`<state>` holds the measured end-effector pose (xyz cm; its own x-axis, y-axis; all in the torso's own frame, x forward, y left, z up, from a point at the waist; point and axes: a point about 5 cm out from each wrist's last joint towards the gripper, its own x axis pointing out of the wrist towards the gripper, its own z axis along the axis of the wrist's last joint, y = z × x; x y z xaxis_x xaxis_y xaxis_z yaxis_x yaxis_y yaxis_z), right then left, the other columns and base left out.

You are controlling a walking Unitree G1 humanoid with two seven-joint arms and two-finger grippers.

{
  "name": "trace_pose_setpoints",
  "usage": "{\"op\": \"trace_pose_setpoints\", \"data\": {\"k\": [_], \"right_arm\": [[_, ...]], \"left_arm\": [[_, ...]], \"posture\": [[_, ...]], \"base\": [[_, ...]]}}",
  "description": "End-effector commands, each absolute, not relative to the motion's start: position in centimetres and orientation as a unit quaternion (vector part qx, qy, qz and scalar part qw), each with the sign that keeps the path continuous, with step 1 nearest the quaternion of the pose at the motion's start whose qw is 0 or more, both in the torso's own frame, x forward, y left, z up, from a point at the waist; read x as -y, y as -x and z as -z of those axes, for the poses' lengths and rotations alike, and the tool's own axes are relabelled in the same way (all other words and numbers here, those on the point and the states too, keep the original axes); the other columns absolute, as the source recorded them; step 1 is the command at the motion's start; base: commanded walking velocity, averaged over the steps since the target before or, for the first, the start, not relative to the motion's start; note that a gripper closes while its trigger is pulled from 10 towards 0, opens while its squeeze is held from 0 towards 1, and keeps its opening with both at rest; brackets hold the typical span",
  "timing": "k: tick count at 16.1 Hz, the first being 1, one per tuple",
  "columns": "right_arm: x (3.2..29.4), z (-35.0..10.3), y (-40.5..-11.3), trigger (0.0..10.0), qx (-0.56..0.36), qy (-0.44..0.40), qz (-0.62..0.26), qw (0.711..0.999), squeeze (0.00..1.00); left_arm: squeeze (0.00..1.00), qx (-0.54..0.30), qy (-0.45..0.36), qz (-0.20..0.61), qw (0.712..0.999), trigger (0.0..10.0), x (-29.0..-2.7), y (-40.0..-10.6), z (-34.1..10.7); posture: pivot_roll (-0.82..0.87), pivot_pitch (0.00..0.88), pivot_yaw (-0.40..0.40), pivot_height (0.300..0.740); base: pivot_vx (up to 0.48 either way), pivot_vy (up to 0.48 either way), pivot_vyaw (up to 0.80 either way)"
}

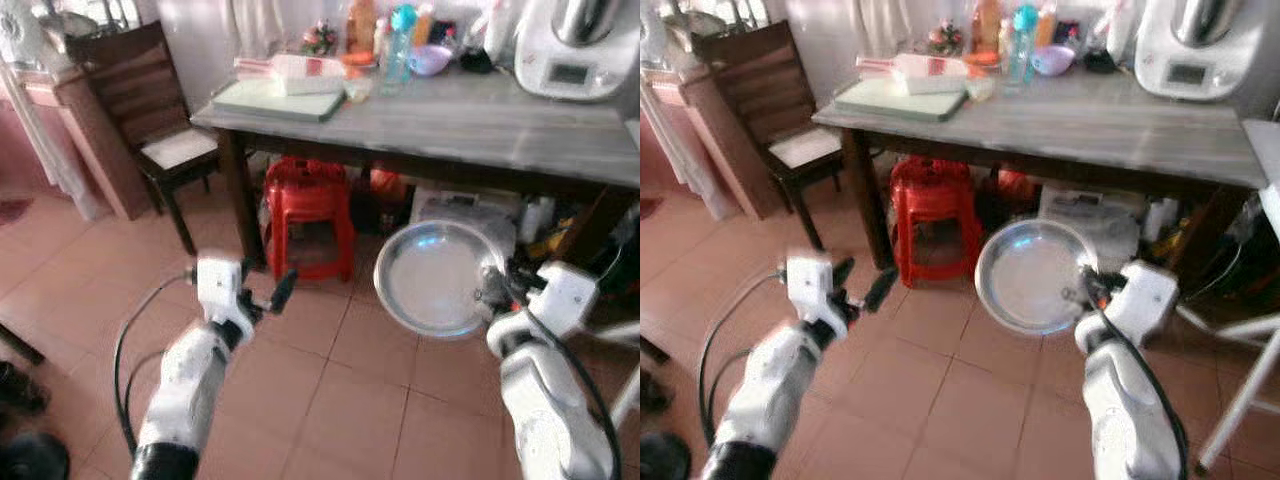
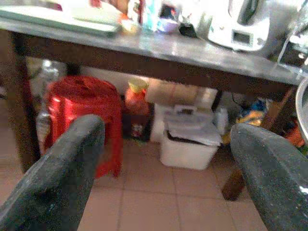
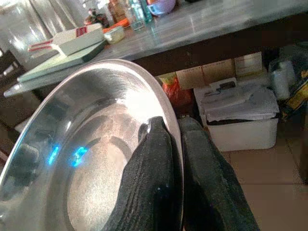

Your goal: Setting the table

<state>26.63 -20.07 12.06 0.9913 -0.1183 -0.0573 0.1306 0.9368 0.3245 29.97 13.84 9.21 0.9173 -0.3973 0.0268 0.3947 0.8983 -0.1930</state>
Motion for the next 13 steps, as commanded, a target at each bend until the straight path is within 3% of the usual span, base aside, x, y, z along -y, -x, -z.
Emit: {"op": "trace_pose_setpoints", "data": {"k": [1, 2, 5, 13], "right_arm": [[20.1, -13.0, -26.7, 10.0, 0.004, -0.157, 0.059, 0.986, 0.00], [20.3, -13.0, -26.3, 10.0, 0.005, -0.148, 0.063, 0.987, 0.00], [20.6, -12.6, -25.6, 10.0, -0.002, -0.143, 0.068, 0.987, 0.00], [20.4, -12.8, -25.6, 10.0, 0.003, -0.137, 0.065, 0.988, 0.00]], "left_arm": [[0.00, 0.002, 0.094, 0.200, 0.975, 10.0, -14.3, -30.0, -9.6], [0.00, 0.008, 0.096, 0.209, 0.973, 10.0, -14.4, -29.9, -9.8], [0.00, 0.014, 0.098, 0.217, 0.971, 10.0, -14.2, -29.7, -9.9], [0.00, 0.017, 0.103, 0.209, 0.972, 10.0, -14.2, -29.7, -10.0]], "posture": [[-0.02, 0.000, 0.028, 0.740], [-0.02, 0.000, 0.028, 0.740], [-0.03, 0.000, 0.031, 0.740], [-0.03, 0.000, 0.032, 0.740]], "base": [[0.000, 0.000, 0.00], [0.000, 0.000, 0.00], [0.480, 0.000, -0.37], [0.480, 0.000, -0.05]]}}
